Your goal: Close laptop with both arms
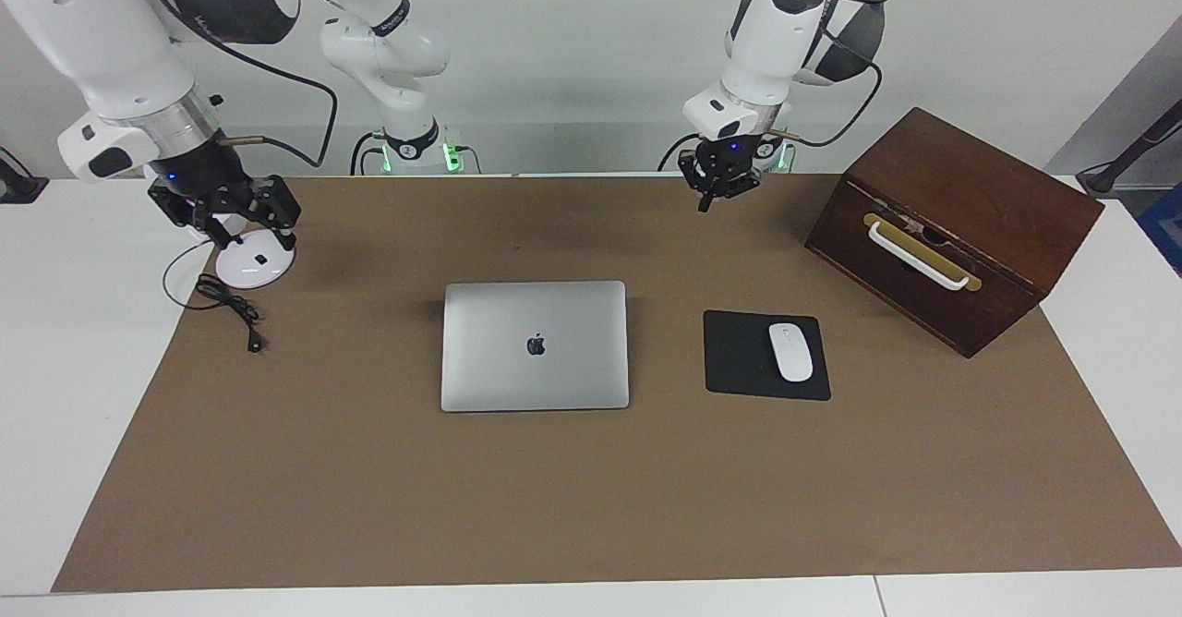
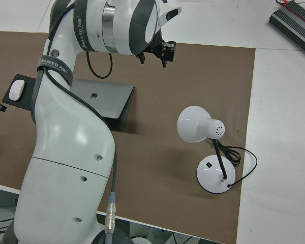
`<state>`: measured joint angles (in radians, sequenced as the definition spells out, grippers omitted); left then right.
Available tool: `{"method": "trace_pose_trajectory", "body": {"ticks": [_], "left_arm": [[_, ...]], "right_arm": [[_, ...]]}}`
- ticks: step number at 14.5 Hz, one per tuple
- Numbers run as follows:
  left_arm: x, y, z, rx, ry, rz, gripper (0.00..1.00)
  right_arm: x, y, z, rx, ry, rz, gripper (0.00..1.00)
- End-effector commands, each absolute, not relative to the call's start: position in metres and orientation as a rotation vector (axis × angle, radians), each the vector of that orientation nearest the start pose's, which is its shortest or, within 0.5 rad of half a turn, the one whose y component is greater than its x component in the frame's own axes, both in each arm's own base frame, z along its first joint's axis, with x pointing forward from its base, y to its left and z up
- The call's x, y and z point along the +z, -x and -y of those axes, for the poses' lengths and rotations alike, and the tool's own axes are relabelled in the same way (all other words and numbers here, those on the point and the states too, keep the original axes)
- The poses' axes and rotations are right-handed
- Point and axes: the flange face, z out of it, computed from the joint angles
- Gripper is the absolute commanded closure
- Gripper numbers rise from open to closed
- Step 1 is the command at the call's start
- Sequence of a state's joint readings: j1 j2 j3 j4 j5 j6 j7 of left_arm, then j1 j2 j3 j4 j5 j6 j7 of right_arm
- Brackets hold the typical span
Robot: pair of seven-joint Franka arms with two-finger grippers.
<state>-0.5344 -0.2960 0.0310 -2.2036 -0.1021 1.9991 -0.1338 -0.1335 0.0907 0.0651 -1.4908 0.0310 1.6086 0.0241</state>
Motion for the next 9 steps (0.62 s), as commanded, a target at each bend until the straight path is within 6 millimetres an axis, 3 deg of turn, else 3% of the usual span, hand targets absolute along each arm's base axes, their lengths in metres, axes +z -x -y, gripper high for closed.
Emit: {"method": "trace_pose_trajectory", "body": {"ticks": [1,3,6,9], "left_arm": [[0.529,-0.409,0.207,-0.069,3.203,-0.528,0.38],[0.539,-0.413,0.19,-0.07,3.209,-0.485,0.0],[0.578,-0.424,0.166,-0.073,3.219,-0.41,0.0],[0.607,-0.435,0.128,-0.103,3.233,-0.29,0.0]], "right_arm": [[0.612,-0.572,0.046,-0.025,3.124,-0.125,0.0],[0.611,-0.572,0.046,-0.025,3.123,-0.133,0.0],[0.609,-0.568,0.043,-0.01,3.119,-0.19,0.0],[0.607,-0.565,0.036,0.001,3.105,-0.295,0.0]]}}
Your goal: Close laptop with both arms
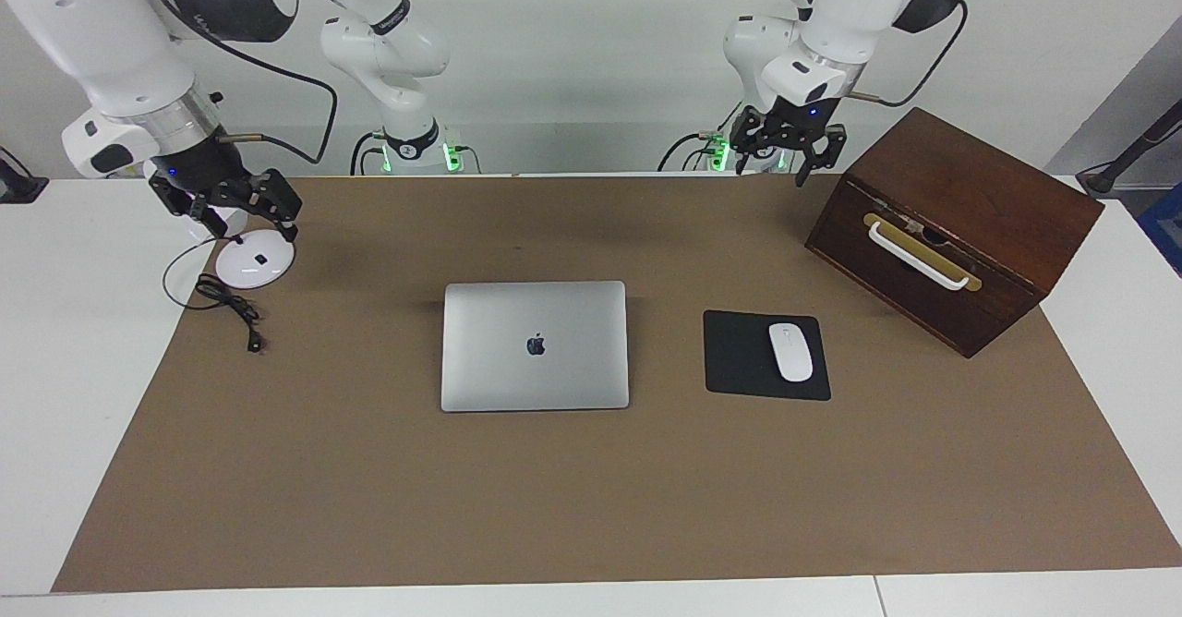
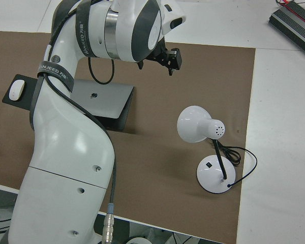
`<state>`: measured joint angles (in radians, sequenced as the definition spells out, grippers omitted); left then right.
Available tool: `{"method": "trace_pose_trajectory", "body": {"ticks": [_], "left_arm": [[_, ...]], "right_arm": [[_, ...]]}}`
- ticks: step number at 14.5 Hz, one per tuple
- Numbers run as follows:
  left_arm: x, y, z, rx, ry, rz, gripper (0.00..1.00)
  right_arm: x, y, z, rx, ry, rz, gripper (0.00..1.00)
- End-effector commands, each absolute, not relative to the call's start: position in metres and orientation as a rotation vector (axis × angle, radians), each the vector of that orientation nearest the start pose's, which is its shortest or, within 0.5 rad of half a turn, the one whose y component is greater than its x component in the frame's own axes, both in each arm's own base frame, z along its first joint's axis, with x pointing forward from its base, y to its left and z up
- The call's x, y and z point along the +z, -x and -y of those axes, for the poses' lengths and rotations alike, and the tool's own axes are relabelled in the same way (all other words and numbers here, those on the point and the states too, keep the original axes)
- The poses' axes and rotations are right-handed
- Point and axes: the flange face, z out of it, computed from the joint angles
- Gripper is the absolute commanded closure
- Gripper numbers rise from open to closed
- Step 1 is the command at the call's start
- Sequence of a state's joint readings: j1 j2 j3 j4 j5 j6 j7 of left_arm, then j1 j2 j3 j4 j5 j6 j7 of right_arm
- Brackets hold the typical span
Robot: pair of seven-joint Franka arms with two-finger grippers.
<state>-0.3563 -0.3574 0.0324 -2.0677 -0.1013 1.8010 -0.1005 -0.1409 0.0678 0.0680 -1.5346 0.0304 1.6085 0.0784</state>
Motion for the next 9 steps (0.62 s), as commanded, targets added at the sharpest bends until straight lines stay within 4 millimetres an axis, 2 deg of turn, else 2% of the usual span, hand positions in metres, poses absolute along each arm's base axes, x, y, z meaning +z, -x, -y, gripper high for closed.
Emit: {"method": "trace_pose_trajectory", "body": {"ticks": [1,5,7,9], "left_arm": [[0.613,-0.437,0.113,-0.1,3.233,-0.268,0.0],[0.644,-0.444,0.047,-0.135,3.169,-0.254,0.0],[0.65,-0.445,0.015,-0.139,3.169,-0.157,0.0],[0.656,-0.445,-0.009,-0.16,3.165,-0.104,0.0]], "right_arm": [[0.608,-0.566,0.035,-0.002,3.106,-0.29,0.0],[0.609,-0.566,0.029,-0.006,3.11,-0.26,0.0],[0.609,-0.566,0.027,-0.006,3.113,-0.243,0.0],[0.61,-0.566,0.026,-0.009,3.113,-0.238,0.0]]}}
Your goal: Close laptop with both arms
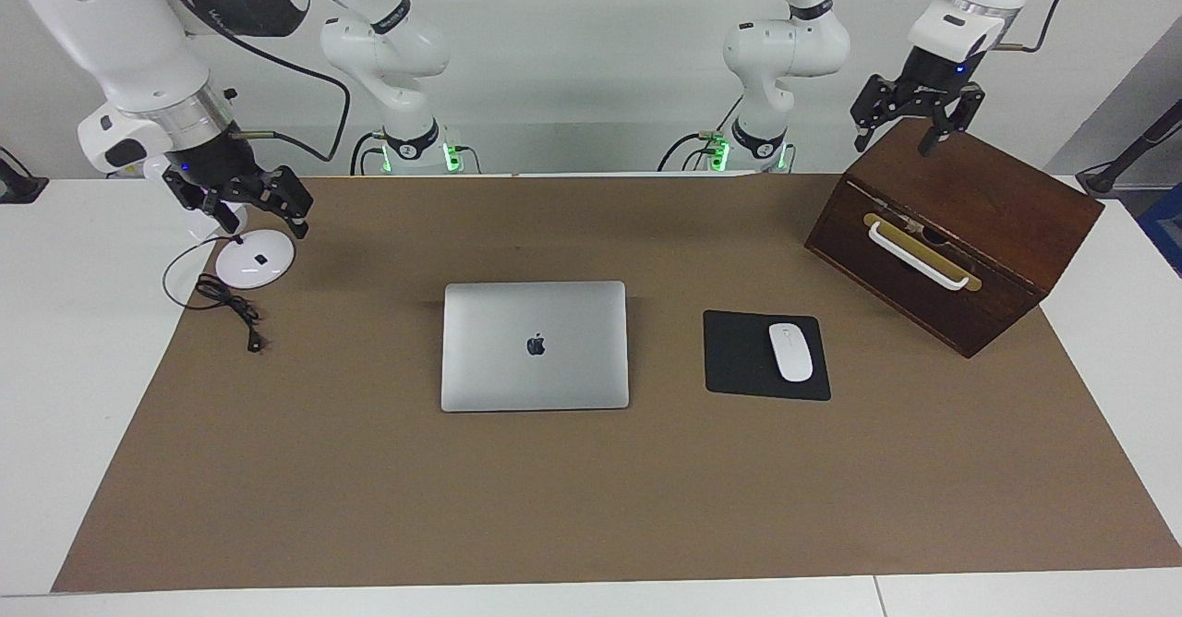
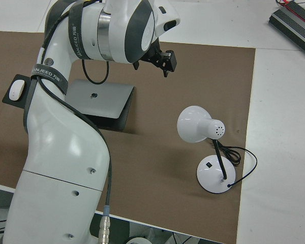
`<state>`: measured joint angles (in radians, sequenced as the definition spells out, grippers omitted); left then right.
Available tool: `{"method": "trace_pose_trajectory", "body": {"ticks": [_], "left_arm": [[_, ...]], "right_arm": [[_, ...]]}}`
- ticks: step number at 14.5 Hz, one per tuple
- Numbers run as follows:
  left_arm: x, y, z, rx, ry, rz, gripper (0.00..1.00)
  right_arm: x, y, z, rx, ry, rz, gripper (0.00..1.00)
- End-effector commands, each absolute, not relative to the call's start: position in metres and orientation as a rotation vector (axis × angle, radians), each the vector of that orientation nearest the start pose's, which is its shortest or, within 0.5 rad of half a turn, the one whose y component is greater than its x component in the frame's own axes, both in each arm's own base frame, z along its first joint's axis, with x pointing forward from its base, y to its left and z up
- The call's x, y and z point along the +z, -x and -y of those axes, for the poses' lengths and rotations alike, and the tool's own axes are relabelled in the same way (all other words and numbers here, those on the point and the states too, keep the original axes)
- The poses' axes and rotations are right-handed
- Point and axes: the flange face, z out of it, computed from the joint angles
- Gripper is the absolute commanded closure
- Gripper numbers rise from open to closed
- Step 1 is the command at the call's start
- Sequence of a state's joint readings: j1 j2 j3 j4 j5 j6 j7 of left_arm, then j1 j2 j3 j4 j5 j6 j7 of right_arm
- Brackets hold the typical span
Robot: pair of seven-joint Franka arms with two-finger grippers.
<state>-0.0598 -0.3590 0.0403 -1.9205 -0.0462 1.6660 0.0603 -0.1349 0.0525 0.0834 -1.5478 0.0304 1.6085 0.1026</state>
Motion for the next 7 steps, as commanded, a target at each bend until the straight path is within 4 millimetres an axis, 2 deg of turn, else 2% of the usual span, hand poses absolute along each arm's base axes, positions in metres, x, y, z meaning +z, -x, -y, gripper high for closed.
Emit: {"method": "trace_pose_trajectory", "body": {"ticks": [1,7], "left_arm": [[0.66,-0.444,-0.018,-0.175,3.163,-0.072,0.0],[0.68,-0.45,-0.029,-0.211,3.159,0.01,0.0]], "right_arm": [[0.61,-0.566,0.024,-0.009,3.115,-0.233,0.0],[0.613,-0.565,0.02,-0.028,3.118,-0.207,0.0]]}}
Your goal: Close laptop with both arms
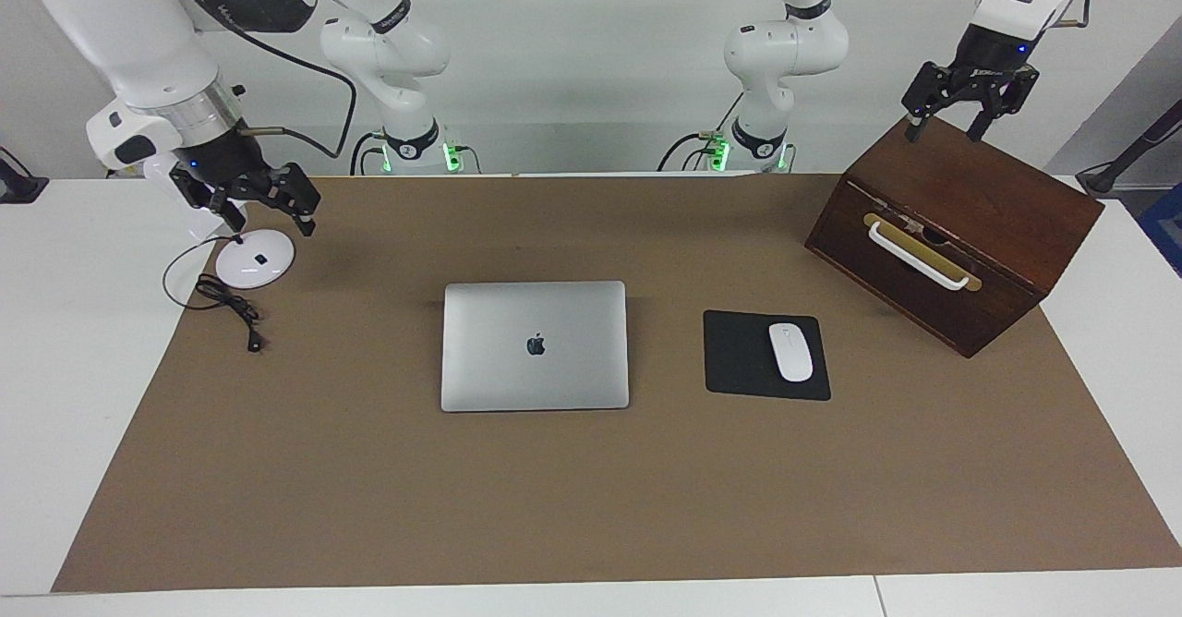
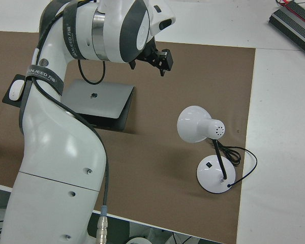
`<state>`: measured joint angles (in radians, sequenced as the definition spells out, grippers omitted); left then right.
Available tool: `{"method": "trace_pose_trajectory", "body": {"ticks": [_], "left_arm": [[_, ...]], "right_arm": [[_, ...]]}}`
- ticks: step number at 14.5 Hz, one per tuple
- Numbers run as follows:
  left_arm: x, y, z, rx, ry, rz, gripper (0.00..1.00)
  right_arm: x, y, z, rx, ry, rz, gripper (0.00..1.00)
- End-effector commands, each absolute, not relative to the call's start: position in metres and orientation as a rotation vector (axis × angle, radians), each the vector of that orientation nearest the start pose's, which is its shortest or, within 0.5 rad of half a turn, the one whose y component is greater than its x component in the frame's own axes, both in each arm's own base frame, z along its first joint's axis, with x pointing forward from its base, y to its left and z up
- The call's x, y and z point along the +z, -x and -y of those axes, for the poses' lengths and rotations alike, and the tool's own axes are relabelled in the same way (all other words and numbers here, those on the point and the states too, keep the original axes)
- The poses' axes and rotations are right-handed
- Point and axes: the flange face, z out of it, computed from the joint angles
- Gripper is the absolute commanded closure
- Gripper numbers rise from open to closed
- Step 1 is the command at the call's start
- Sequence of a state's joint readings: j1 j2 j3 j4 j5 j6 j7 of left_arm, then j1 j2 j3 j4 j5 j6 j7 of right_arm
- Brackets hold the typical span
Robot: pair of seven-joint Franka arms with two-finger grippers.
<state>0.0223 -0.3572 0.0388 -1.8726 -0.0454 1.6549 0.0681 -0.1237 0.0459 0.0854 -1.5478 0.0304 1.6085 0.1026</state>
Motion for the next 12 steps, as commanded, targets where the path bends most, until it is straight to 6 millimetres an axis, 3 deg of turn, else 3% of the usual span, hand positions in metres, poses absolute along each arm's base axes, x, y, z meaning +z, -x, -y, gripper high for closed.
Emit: {"method": "trace_pose_trajectory", "body": {"ticks": [1,5,8,12], "left_arm": [[0.685,-0.453,-0.029,-0.223,3.157,0.008,0.0],[0.695,-0.471,-0.03,-0.223,3.156,0.007,0.0],[0.699,-0.494,-0.03,-0.107,3.162,0.005,0.0],[0.667,-0.513,-0.023,-0.007,3.168,-0.018,0.0]], "right_arm": [[0.613,-0.565,0.02,-0.031,3.119,-0.197,0.0],[0.612,-0.565,0.023,-0.028,3.12,-0.185,0.0],[0.612,-0.565,0.026,-0.031,3.13,-0.176,0.0],[0.612,-0.565,0.029,-0.031,3.135,-0.164,0.0]]}}
